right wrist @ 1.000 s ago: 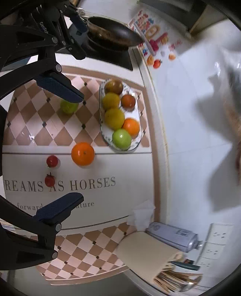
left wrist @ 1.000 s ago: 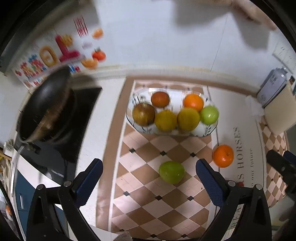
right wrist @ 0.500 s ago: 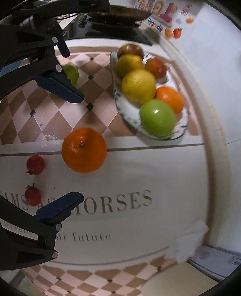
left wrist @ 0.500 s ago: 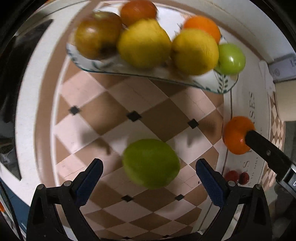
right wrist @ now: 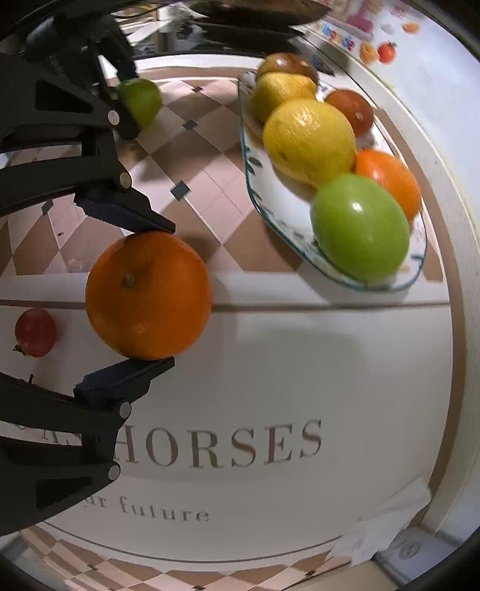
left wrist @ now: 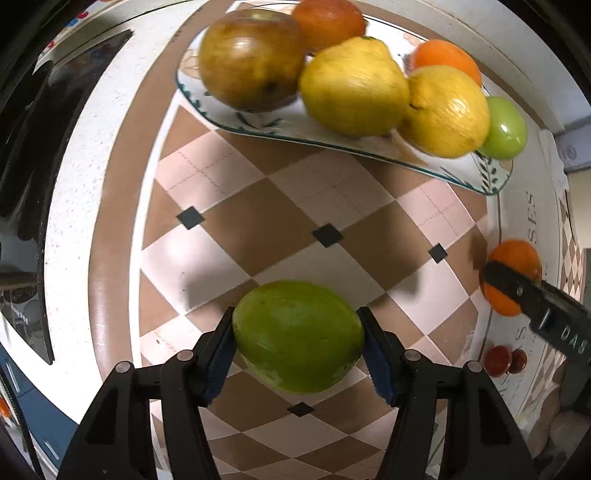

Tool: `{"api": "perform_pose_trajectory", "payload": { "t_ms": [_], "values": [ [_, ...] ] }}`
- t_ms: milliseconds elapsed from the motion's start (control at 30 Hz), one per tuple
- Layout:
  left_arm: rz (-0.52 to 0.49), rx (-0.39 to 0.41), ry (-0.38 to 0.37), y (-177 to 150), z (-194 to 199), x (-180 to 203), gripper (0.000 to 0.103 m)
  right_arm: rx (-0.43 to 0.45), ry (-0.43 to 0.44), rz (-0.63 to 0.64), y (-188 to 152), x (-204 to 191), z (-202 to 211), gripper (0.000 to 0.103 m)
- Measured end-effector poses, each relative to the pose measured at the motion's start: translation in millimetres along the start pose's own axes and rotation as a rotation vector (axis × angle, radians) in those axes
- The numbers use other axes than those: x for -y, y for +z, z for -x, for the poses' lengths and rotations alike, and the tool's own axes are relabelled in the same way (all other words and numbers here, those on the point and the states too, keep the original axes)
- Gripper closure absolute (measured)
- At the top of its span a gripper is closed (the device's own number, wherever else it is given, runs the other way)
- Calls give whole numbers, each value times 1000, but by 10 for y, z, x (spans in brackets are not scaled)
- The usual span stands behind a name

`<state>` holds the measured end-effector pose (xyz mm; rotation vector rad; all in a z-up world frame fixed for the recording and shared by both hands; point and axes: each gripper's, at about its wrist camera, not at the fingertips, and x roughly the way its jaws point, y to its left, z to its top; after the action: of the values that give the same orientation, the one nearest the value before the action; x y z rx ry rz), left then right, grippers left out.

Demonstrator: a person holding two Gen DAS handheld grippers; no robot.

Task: Organize fruits
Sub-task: 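Lower the lime onto the plate with left tool while right tool lowers the orange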

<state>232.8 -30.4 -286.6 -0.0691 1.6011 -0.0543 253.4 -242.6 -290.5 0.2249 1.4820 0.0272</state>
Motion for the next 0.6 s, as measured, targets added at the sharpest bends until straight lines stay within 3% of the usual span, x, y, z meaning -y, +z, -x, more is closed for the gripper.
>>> {"api": "perform_pose_trajectory", "payload": {
  "t_ms": [167, 300, 467, 600],
  "values": [
    [-19, 56, -16, -13, 275, 68, 43, 4, 30, 8, -21, -83, -1, 37],
    [-33, 129, -66, 80, 702, 134, 43, 55, 69, 20, -10, -199, 198, 37],
    [-37, 217, -143, 500, 1294, 90, 42, 137, 131, 37, 183, -425, 532, 37],
    [-32, 241, -150, 930, 1520, -87, 42, 157, 184, 20, 520, -502, 699, 37]
  ]
}}
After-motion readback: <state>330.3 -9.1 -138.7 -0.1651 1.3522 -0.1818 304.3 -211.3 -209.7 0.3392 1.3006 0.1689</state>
